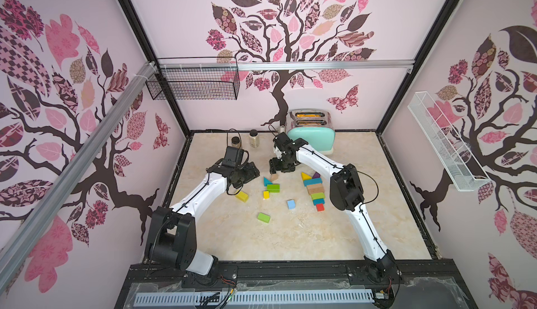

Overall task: Assemble a carrot with building blocks
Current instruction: Assemble the building block at the center of the board.

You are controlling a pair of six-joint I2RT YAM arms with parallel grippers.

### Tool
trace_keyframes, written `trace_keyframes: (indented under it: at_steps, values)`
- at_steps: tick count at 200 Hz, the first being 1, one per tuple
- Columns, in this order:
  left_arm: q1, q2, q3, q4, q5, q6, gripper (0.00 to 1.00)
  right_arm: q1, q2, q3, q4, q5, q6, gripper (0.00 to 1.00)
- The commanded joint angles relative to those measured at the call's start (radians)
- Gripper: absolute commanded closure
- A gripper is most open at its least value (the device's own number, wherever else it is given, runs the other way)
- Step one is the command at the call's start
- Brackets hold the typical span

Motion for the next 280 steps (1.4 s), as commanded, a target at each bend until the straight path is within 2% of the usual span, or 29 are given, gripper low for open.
trace_keyframes:
  at_steps: [1, 73, 129, 158, 189, 206, 228, 234, 277, 280]
  values:
    - [0.001, -0.032, -0.013, -0.020, 0.014, 0.042, 0.21, -0.004, 0.045, 0.052, 0.029, 0.019, 0.022, 0.29]
    - [0.001, -0.024, -0.001, -0.036, 0.020, 0.063, 0.21, 0.009, 0.098, 0.096, 0.027, 0.013, 0.035, 0.44]
    - [0.001, -0.010, 0.003, -0.035, 0.018, 0.065, 0.21, 0.012, 0.069, 0.037, 0.027, 0.010, 0.063, 0.52]
    - [0.001, 0.000, 0.005, -0.033, 0.023, 0.068, 0.22, 0.013, 0.047, 0.003, 0.024, 0.013, 0.093, 0.53]
    - [0.000, 0.006, 0.008, -0.033, 0.027, 0.071, 0.22, 0.013, 0.030, -0.014, 0.022, 0.019, 0.169, 0.54]
    - [0.001, 0.008, 0.010, -0.033, 0.029, 0.071, 0.21, 0.013, 0.031, -0.014, 0.024, 0.006, 0.224, 0.63]
    - [0.001, 0.006, 0.010, -0.036, 0.030, 0.077, 0.22, 0.013, 0.035, -0.011, 0.022, -0.010, 0.281, 0.64]
    - [0.001, 0.007, 0.013, -0.036, 0.031, 0.078, 0.21, 0.012, 0.035, -0.015, 0.022, -0.010, 0.295, 0.69]
    - [0.001, -0.002, 0.005, -0.038, 0.031, 0.082, 0.21, 0.013, 0.031, -0.046, 0.036, -0.040, 0.388, 0.70]
    - [0.001, -0.003, 0.004, -0.038, 0.031, 0.082, 0.21, 0.012, 0.029, -0.049, 0.038, -0.044, 0.392, 0.72]
